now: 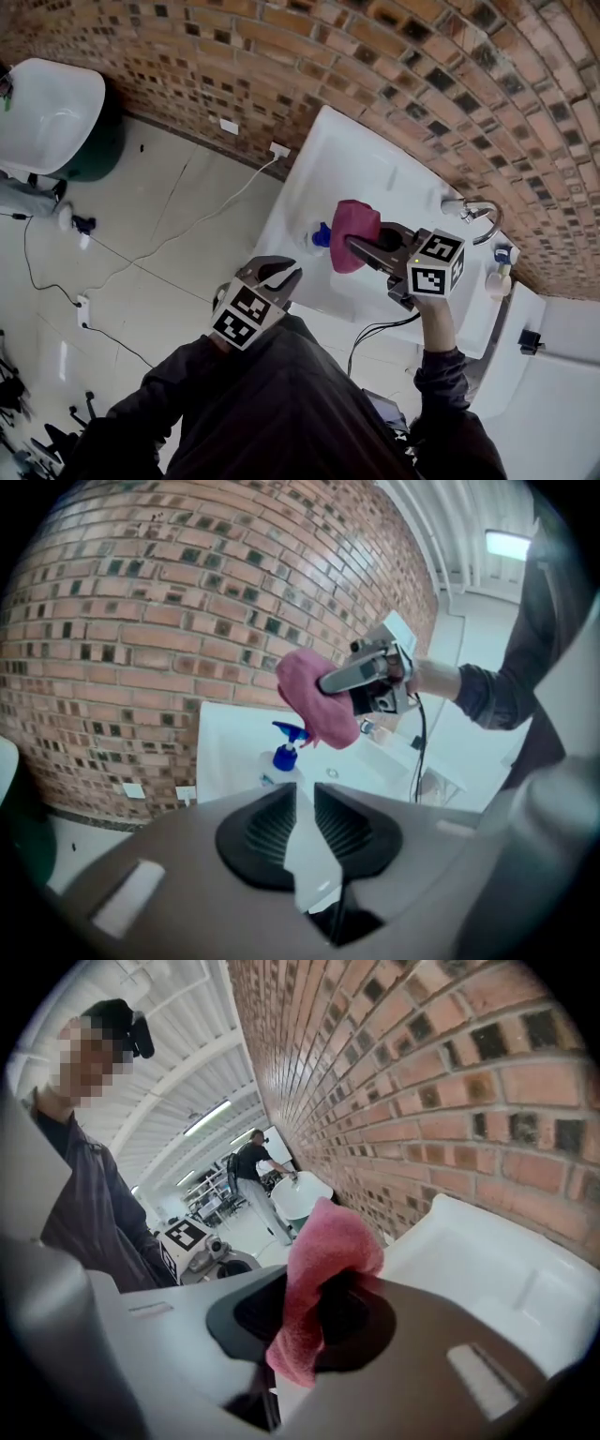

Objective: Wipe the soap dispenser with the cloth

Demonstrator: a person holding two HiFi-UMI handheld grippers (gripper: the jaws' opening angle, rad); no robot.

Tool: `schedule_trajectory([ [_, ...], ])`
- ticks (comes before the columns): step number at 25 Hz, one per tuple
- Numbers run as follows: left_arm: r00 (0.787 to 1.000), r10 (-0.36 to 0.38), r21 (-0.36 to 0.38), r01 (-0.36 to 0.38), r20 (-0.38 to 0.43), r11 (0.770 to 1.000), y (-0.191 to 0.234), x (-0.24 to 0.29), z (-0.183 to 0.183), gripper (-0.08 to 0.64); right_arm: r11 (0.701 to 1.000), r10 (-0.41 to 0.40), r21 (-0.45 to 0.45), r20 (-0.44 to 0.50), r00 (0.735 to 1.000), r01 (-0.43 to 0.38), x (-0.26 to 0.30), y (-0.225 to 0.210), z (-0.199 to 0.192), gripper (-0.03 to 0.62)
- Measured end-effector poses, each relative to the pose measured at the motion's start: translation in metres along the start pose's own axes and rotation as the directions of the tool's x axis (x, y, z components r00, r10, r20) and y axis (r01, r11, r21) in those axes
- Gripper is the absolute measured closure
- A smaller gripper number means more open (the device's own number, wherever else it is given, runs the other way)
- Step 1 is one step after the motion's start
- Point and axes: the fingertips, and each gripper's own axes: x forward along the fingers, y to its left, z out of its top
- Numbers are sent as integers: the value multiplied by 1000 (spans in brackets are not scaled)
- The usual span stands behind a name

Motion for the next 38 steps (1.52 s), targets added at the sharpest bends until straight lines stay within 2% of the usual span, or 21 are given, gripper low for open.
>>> schedule_trajectory([
  [5,999,-5,26,6,-36,1000,8,13,1,491,987,-132,110,105,986,120,-19,-5,-38,526],
  [7,998,-2,40,4,-55,999,14,20,2,485,978,-147,170,125,981,124,-12,-11,-53,528],
  [9,997,5,62,-1,-71,998,22,29,1,473,976,-146,181,117,982,123,-1,-18,-61,526],
  [16,989,-10,98,24,-148,995,29,53,-3,439,971,-112,216,15,994,106,37,-48,-74,526],
  [20,986,-20,101,36,-164,994,28,60,-5,436,967,-64,240,-70,995,79,59,-59,-98,526],
  [25,986,-25,94,41,-165,995,27,62,-5,433,959,-51,264,-184,982,100,84,-81,-131,526],
  [30,983,-30,88,46,-179,995,27,61,-10,433,956,-94,248,-245,965,156,104,-97,-154,526],
  [34,982,-29,93,47,-188,995,25,60,-12,433,952,-184,212,-188,965,223,91,-93,-147,526],
  [38,987,-19,70,30,-158,997,26,51,-10,433,951,-229,209,-24,973,229,52,-50,-127,526],
])
